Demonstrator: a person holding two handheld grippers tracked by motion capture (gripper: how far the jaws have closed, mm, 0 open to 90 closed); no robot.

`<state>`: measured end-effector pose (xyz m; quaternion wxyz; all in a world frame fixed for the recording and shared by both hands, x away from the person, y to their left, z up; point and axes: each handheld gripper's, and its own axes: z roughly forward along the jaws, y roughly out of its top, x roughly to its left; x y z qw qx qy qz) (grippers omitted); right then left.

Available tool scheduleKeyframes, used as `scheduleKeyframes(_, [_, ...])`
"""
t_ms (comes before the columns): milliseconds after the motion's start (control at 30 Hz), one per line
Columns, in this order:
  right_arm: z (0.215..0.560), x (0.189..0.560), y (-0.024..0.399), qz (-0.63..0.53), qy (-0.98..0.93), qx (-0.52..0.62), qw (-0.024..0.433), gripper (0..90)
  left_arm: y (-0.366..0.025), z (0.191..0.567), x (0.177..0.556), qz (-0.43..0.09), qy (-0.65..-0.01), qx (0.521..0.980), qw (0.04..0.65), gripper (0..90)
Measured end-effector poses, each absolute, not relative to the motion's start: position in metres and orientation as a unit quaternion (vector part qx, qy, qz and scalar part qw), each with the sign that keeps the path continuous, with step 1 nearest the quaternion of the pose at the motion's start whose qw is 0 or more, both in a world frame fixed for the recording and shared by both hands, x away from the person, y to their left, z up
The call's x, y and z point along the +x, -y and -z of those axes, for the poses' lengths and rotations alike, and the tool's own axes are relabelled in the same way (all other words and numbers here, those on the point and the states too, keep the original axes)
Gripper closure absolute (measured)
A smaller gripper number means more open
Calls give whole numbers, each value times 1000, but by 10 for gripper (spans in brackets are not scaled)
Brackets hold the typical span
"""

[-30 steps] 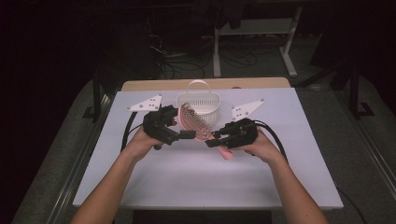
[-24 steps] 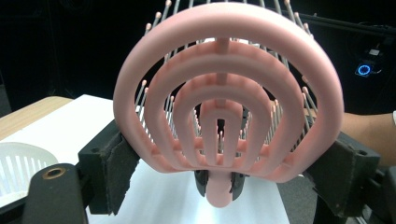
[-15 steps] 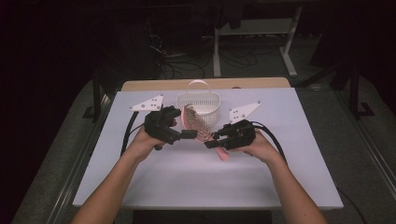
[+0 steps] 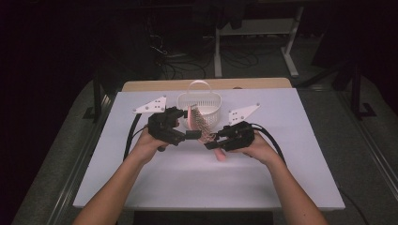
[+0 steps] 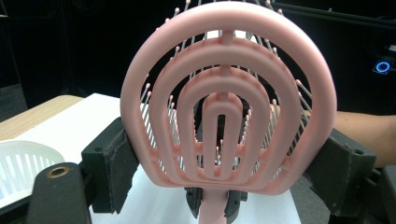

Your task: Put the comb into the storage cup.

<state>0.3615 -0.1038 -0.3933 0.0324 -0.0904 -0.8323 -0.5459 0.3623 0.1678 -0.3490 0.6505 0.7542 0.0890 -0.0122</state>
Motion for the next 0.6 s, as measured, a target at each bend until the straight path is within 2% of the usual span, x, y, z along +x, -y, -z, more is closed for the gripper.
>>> scheduleKeyframes(300, [395, 363, 103, 546, 830, -103, 37, 616, -168, 349, 362, 10, -90, 753, 651, 197])
scheduleKeyframes(600, [393, 364, 105, 559, 820, -121, 30, 352, -169, 348, 362, 6, -96, 754, 649, 197])
